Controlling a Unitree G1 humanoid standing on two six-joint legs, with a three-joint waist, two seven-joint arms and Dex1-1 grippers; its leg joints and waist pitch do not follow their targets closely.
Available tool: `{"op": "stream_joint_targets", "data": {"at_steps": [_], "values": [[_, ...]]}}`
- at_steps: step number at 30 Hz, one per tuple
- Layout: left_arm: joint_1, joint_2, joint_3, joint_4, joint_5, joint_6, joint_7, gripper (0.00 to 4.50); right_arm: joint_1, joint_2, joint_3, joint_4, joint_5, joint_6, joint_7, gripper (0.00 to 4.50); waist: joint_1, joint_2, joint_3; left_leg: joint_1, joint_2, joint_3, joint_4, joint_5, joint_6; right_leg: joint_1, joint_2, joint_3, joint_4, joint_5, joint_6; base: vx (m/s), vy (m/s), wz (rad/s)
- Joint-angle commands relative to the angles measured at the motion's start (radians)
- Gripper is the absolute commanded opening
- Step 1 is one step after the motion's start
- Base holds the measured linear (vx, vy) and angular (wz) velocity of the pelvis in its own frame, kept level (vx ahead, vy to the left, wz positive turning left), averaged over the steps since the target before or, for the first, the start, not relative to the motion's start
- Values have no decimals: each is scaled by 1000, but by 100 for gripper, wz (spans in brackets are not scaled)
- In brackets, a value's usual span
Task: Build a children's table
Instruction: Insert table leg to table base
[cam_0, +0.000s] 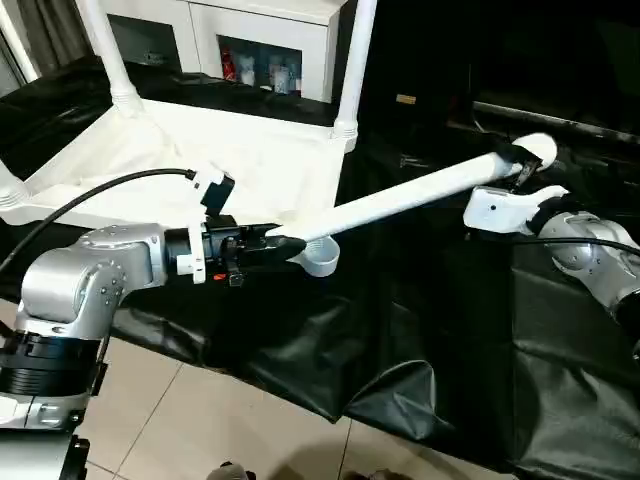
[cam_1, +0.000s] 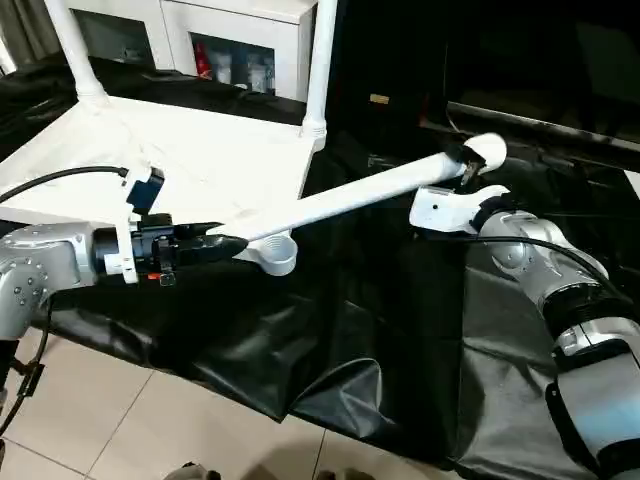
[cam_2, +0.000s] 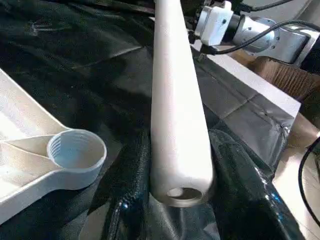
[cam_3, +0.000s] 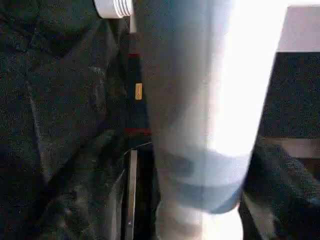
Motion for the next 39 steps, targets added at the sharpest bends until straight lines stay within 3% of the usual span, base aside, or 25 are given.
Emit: {"op": "stream_joint_targets", "data": {"at_steps": [1, 5, 11, 12, 14, 18, 22, 25, 27, 28, 29, 30, 31, 33, 37, 39], "values": [[-10, 7, 26, -7, -15, -18, -11, 136, -15, 0, -3, 21, 6, -11, 8, 321, -1, -8, -76, 13, -4, 14, -48, -225, 2, 55, -36, 30, -67, -205, -164, 0, 0, 0], [-9, 11, 27, -4, -15, -23, -14, 136, -14, 4, -10, 32, 18, -25, 21, 277, -1, -8, -76, 13, -5, 15, -46, -225, 3, 55, -36, 30, -67, -209, -163, 0, 0, 0], [-5, 14, 29, 0, -8, -51, -20, 136, -13, 6, -15, 37, 24, -33, 23, 250, -1, -10, -76, 12, -4, 14, -46, -232, 1, 54, -36, 30, -67, -224, -158, 0, 0, 0], [-7, 12, 33, 5, -1, -56, -7, 136, -14, 7, -15, 40, 25, -35, 23, 227, -1, -9, -75, 13, -4, 14, -46, -234, 0, 53, -36, 30, -68, -228, -157, 0, 0, 0], [-21, -3, 55, 29, -7, -41, 28, 192, -15, 7, -16, 44, 25, -37, 22, 216, -2, -11, -75, 13, -5, 14, -46, -238, 0, 52, -35, 30, -67, -235, -155, 0, 0, 0], [-25, -11, 90, 41, -34, -42, 29, 209, -16, 9, -17, 46, 28, -38, 22, 198, -2, -13, -74, 13, -6, 14, -44, -256, -5, 50, -36, 29, -71, -269, -148, 0, 0, 0], [-16, -13, 131, 49, -24, -111, 52, 242, -16, 13, -21, 53, 33, -37, 23, 190, -2, -14, -72, 13, -5, 12, -44, -275, -7, 46, -36, 29, -73, -303, -138, 0, 0, 0], [-24, -14, 189, 96, -37, -124, 87, 243, -14, 19, -29, 63, 46, -34, 35, 189, -2, -14, -71, 15, -6, 13, -43, -286, -6, 44, -36, 28, -72, -308, -139, 0, 0, 0], [-65, -49, 315, 181, -57, -221, 171, 243, -10, 36, -59, 88, 89, -14, 76, 188, -4, -14, -72, 15, -9, 13, -42, -304, -6, 44, -35, 27, -75, -330, -135, 0, 0, 0], [-72, -54, 330, 192, -61, -233, 185, 243, -9, 38, -65, 90, 97, -10, 81, 188, -4, -13, -71, 15, -9, 11, -42, -309, -7, 44, -34, 27, -77, -328, -134, 0, 0, 0], [-119, -78, 429, 268, -87, -309, 273, 243, -4, 56, -108, 105, 155, 17, 119, 188, -4, -14, -73, 14, -10, 11, -41, -310, -5, 46, -32, 27, -74, -314, -137, 0, 0, 0], [-124, -79, 438, 277, -90, -315, 283, 243, -4, 61, -117, 107, 167, 24, 126, 187, -3, -13, -72, 16, -11, 11, -40, -312, -3, 45, -33, 27, -76, -311, -138, 0, 0, 0], [-149, -83, 487, 325, -104, -347, 337, 243, -3, 85, -174, 122, 240, 64, 167, 187, -3, -15, -74, 15, -8, 8, -42, -309, -1, 47, -35, 26, -71, -298, -143, 0, 0, 0], [-144, -82, 487, 330, -77, -397, 362, 243, -6, 116, -249, 128, 334, 99, 199, 187, -3, -16, -74, 14, -3, 4, -45, -309, 3, 48, -40, 26, -68, -291, -146, 0, 0, 0], [-95, -102, 395, 276, 81, -465, 465, 243, -26, 226, -517, 74, 693, 256, 318, 186, -2, -8, -75, 20, 9, 3, -49, -302, 28, 45, -43, 28, -64, -242, -166, 0, 0, 0], [-58, -108, 299, 232, 209, -492, 535, 243, -20, 267, -593, 18, 808, 341, 342, 186, 7, -3, -79, 22, 12, 4, -50, -270, 34, 46, -47, 28, -60, -193, -188, 0, 0, 0]]}}
